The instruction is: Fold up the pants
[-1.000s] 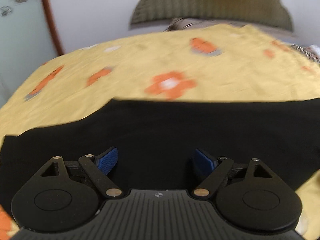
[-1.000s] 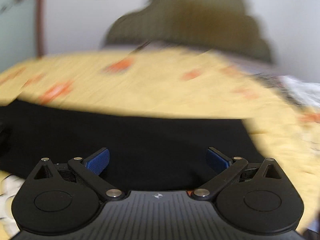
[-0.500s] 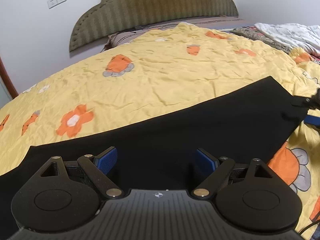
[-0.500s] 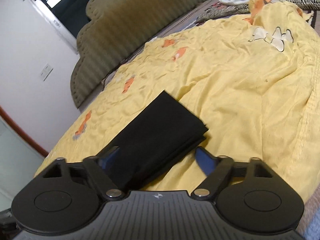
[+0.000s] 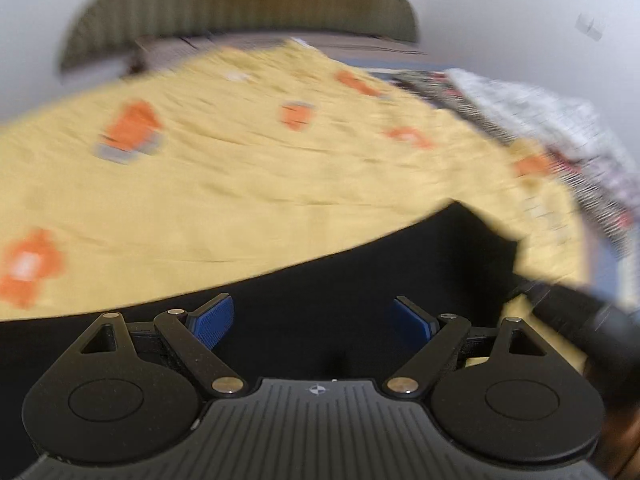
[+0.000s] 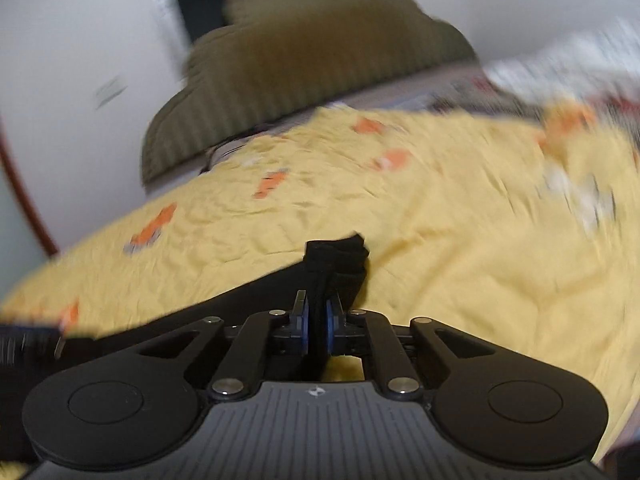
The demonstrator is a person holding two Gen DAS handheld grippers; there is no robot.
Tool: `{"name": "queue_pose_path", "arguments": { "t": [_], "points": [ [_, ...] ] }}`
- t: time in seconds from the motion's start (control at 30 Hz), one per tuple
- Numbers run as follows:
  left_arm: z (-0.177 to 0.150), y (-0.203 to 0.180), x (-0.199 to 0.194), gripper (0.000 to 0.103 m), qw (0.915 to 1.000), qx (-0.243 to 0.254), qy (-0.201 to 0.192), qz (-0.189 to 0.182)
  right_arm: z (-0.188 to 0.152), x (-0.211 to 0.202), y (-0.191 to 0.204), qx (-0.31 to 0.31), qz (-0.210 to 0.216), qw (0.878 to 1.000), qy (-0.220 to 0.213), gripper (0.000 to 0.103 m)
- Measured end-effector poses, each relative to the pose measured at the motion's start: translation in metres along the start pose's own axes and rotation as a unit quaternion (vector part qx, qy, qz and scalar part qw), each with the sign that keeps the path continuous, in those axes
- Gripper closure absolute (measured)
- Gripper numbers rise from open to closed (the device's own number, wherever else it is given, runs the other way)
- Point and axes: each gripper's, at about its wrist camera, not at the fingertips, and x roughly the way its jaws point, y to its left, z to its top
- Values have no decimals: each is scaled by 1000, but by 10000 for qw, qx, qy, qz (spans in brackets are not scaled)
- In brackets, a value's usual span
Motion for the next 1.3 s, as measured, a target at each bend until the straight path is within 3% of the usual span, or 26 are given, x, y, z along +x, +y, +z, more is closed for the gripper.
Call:
{"name": "queue_pose_path", "arguments": {
  "t": [0.07, 0.17, 0.27, 0.33, 0.37, 0.4, 0.43, 0.5, 0.7, 0.83, 1.0, 1.3],
  "points": [
    [11, 0, 15, 14, 9969, -416, 219, -637, -2, -5, 19, -543, 13, 9985, 0, 95],
    [19, 5, 35, 12, 9816, -1210, 380, -1427, -8, -10, 41, -1138, 82, 9934, 53, 95],
    [25, 12, 56, 10, 9678, -1816, 497, -1670, -14, -12, 55, -1458, 254, 9889, 90, 95],
    [26, 15, 72, 17, 9612, -2070, 697, -1684, -17, -15, 63, -1623, 310, 9862, 75, 95],
    [26, 17, 80, 36, 9574, -2182, 808, -1710, -17, -16, 67, -1684, 348, 9851, 73, 95],
    [25, 19, 85, 70, 9535, -2267, 929, -1756, -19, -16, 69, -1739, 388, 9840, 68, 95],
    [24, 21, 90, 87, 9501, -2338, 1068, -1767, -20, -17, 72, -1798, 400, 9829, 64, 95],
    [19, 27, 88, 100, 9519, -2375, 1073, -1613, -23, -17, 78, -1908, 390, 9808, 82, 95],
    [8, 35, 32, 100, 9844, -1575, 382, -682, -32, -16, 106, -2072, 870, 9743, 143, 95],
    [-4, 47, -8, 100, 9938, -1108, 35, 7, -41, -17, 137, -2252, 1381, 9643, 160, 95],
    [-22, 67, -38, 99, 9937, -876, -109, 690, -49, -13, 168, -2463, 1812, 9519, 211, 95],
    [-47, 119, -59, 99, 9806, -945, -53, 1716, -62, 2, 217, -2680, 2525, 9282, 528, 95]
  ]
}}
